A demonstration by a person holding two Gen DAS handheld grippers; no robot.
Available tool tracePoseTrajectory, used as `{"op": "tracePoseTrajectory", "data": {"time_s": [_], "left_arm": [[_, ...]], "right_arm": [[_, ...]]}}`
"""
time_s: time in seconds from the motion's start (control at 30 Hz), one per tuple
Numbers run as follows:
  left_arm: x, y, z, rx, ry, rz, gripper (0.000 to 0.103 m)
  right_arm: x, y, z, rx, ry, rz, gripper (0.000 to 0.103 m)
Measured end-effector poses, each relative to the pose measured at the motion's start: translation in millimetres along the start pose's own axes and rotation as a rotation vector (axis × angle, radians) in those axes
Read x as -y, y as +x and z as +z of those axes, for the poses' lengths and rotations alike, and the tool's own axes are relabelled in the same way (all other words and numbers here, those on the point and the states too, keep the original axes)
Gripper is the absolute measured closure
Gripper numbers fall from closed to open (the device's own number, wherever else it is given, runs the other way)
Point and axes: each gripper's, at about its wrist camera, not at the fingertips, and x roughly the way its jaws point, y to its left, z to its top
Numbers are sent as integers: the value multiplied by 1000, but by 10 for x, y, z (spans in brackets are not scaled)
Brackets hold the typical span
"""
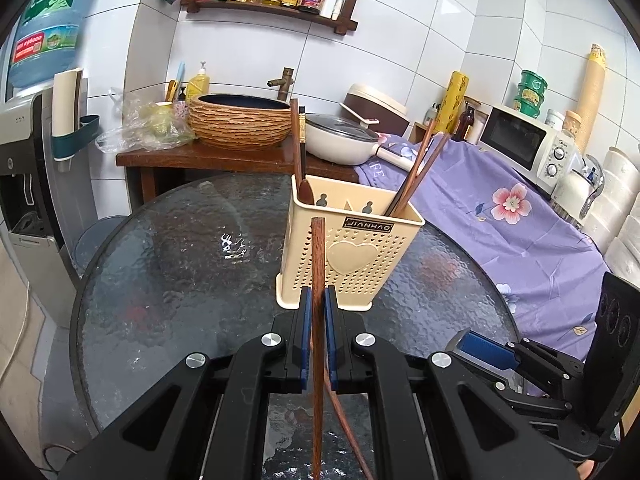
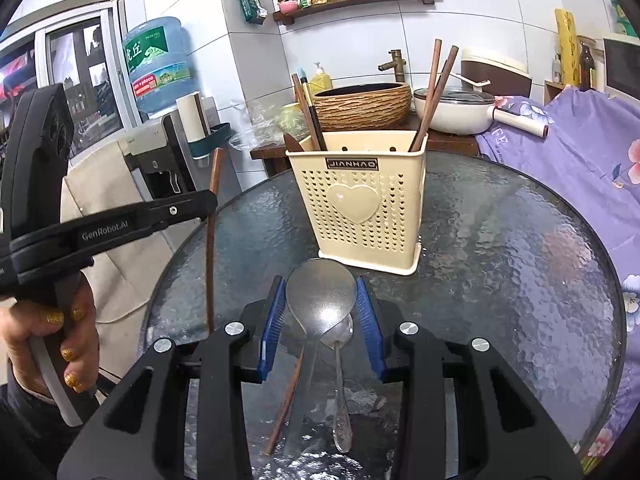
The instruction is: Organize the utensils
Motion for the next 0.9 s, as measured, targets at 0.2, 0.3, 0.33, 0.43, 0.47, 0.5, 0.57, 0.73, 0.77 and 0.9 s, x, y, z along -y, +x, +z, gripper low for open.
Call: {"op": "tracePoseTrajectory", "data": {"time_s": [0.2,0.3,0.33,0.43,0.47,0.5,0.57,0.73,0.77,0.9], "left_arm": [[54,-92,104,23,19,-10,97],[87,-127,180,32,22,-27,97],[93,-133,204,36,25,-26,97],[144,-171,306,59,41,-20,97],[155,-174,329,61,44,-23,97],[175,-191,378,68,46,-30,97],[207,-212,460,77,49,-37,97],[309,-272,726,118,75,-26,97],[326,-287,780,127,80,-24,97],[401,-334,1030,148,90,-33,103]], "right_arm": [[-30,-62,190,24,-1,6,66],[-47,-107,305,50,-12,-5,66],[-53,-119,344,57,-17,-10,66],[-39,-142,466,75,-18,-21,66],[-32,-149,512,82,-20,-27,66],[-32,-160,573,96,-25,-36,66],[-17,-192,678,126,-27,-53,66],[-14,-181,986,161,-47,-100,66],[-10,-181,1055,171,-50,-111,66],[27,-180,1323,206,-43,-140,66]]}}
